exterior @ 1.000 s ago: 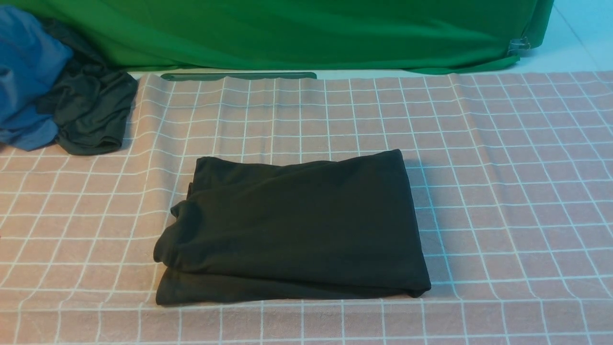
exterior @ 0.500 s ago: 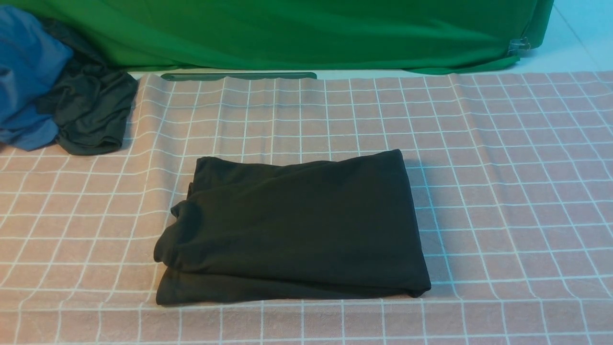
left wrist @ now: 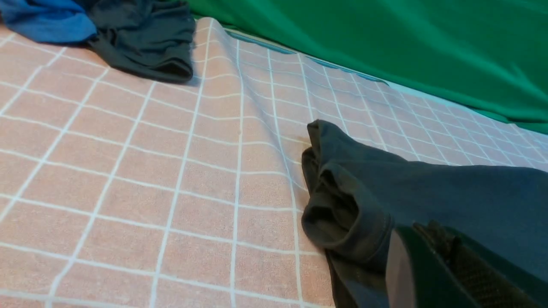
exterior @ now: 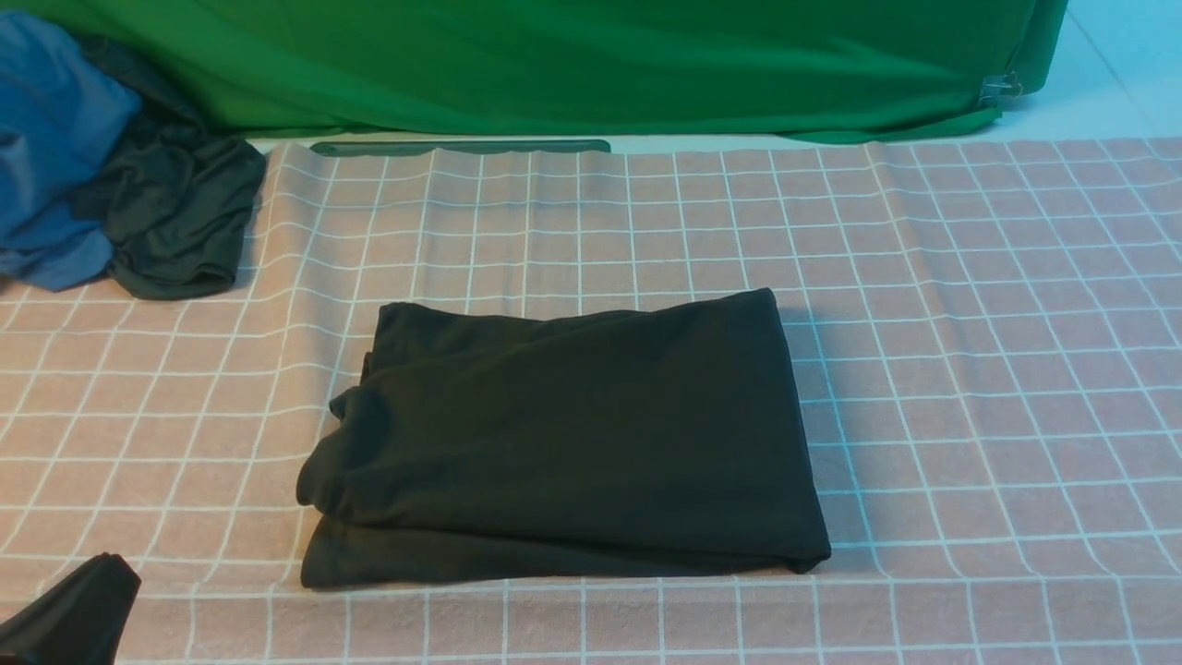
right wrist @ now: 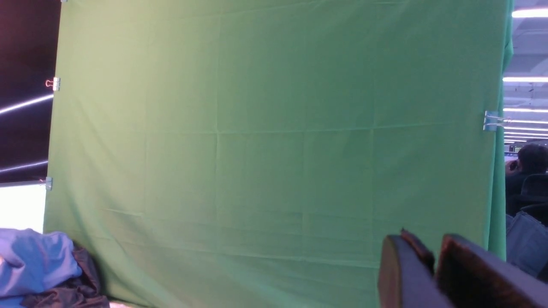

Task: Fold a long-sleeved shirt over a pink coffee tablecloth.

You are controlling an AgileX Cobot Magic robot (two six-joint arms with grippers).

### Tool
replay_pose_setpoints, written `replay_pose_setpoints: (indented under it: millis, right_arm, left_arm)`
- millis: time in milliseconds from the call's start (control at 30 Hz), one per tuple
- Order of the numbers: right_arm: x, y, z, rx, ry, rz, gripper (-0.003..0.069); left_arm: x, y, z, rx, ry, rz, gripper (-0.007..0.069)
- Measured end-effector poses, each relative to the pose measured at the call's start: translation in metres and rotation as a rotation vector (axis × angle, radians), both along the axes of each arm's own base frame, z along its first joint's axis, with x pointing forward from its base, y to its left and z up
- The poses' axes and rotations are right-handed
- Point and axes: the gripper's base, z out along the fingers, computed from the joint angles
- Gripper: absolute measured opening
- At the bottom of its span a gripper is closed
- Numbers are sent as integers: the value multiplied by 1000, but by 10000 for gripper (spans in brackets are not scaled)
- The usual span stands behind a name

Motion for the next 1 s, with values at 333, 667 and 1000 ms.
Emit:
replay_pose_setpoints:
  millis: [333,667,1000]
  right_arm:
    - [0,0,-1,-5,12,-1,181]
    - [0,0,-1,-5,12,-1,210]
    - [2,0,-5,-17,47,-2,217]
  left_arm:
    - [0,0,0,0,-7,0,14]
    - [0,0,0,0,-7,0,15]
    - [0,0,0,5,-8,-1,15]
